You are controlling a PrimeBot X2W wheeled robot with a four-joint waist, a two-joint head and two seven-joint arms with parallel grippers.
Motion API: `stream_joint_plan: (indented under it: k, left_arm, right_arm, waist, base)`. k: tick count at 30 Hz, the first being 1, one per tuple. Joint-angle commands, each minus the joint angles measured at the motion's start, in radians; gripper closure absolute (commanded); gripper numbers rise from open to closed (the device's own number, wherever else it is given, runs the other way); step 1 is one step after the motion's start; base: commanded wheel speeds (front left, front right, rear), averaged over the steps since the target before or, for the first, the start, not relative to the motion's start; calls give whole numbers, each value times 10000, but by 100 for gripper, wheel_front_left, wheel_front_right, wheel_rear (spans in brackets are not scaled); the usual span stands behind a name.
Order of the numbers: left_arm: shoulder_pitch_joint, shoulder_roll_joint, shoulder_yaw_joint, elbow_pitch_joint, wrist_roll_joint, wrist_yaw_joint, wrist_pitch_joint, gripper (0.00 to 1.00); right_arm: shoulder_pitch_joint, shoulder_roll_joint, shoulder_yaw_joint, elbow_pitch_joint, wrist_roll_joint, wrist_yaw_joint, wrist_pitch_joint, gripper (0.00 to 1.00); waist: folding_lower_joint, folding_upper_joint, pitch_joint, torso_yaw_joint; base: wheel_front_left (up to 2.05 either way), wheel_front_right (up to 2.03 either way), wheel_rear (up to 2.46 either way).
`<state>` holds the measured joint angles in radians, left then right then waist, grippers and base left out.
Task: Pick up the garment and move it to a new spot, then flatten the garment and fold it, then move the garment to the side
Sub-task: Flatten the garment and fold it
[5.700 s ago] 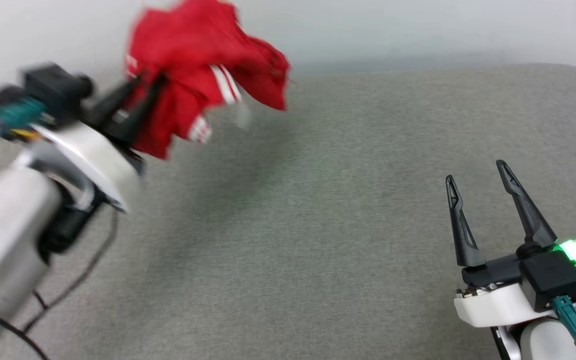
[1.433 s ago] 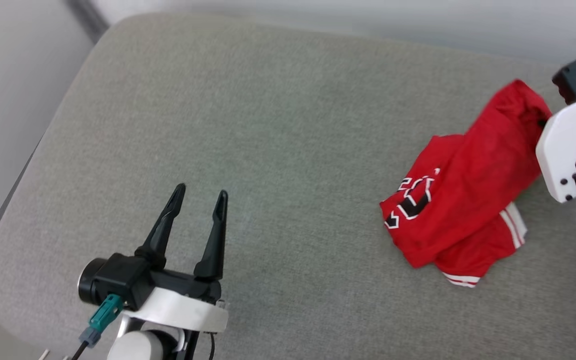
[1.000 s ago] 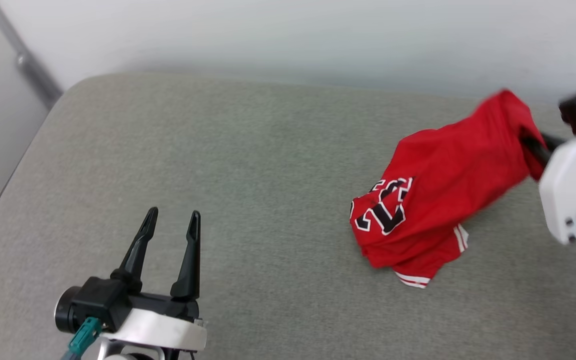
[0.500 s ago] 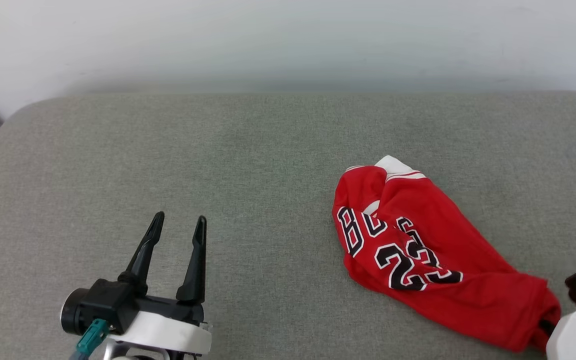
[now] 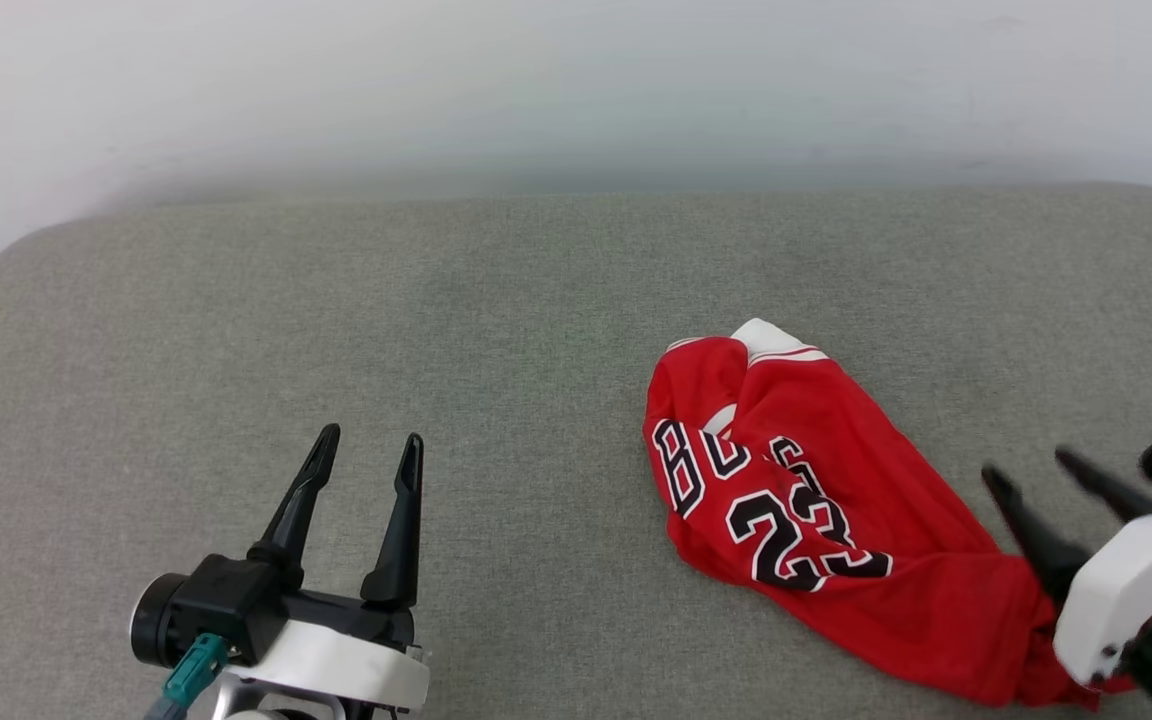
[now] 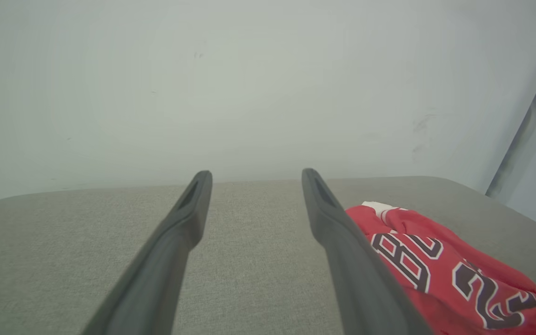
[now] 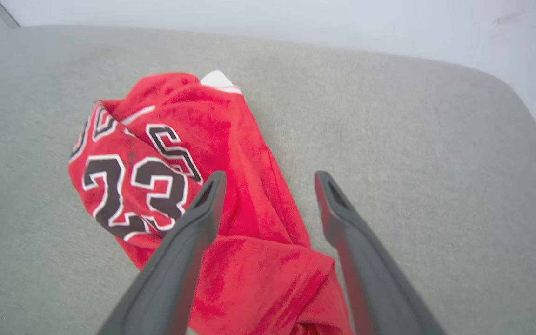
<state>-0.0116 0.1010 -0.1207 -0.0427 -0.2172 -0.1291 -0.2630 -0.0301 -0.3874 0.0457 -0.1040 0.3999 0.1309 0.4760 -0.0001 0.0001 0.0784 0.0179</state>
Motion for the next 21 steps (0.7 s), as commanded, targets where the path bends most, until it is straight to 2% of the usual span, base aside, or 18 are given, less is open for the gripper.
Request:
stream_joint_plan:
  k: [1, 6, 9, 14, 17, 21]
  left_arm:
    - [-79, 15, 40, -47, 39, -10, -27, 0]
    - [-138, -57, 25, -112, -126, -10, -27, 0]
    - [-389, 224, -428, -217, -67, -7, -25, 0]
    - [-1391, 916, -1737, 51, -593, -10, 136, 0]
    - [-2676, 1478, -2807, 116, -1077, -10, 1011, 0]
    - [-4671, 2006, -3978, 355, -2418, -10, 3218, 0]
  right_arm:
    - [-287, 151, -187, -380, 242, -4, -336, 0]
    - [-663, 559, -699, -1423, 316, -3, -1813, 0]
    - [-739, 637, -629, -1679, -99, -3, -3004, 0]
    - [-854, 1159, -688, -1513, -774, -4, -4614, 0]
    - [-887, 1566, -900, -1242, -1116, -3, -5197, 0]
    - [-1060, 1944, -1118, -966, -1495, -3, -5516, 0]
  waist:
    - [1, -1, -63, -62]
    - [1, -1, -54, -132]
    - [1, -1, 129, -142]
    - [1, -1, 618, -193]
    - [1, -1, 934, -268]
    - [1, -1, 1372, -472]
  base:
    - [0, 0, 0]
    - [0, 0, 0]
    - [0, 0, 0]
    - [0, 0, 0]
    - [0, 0, 0]
    - [0, 0, 0]
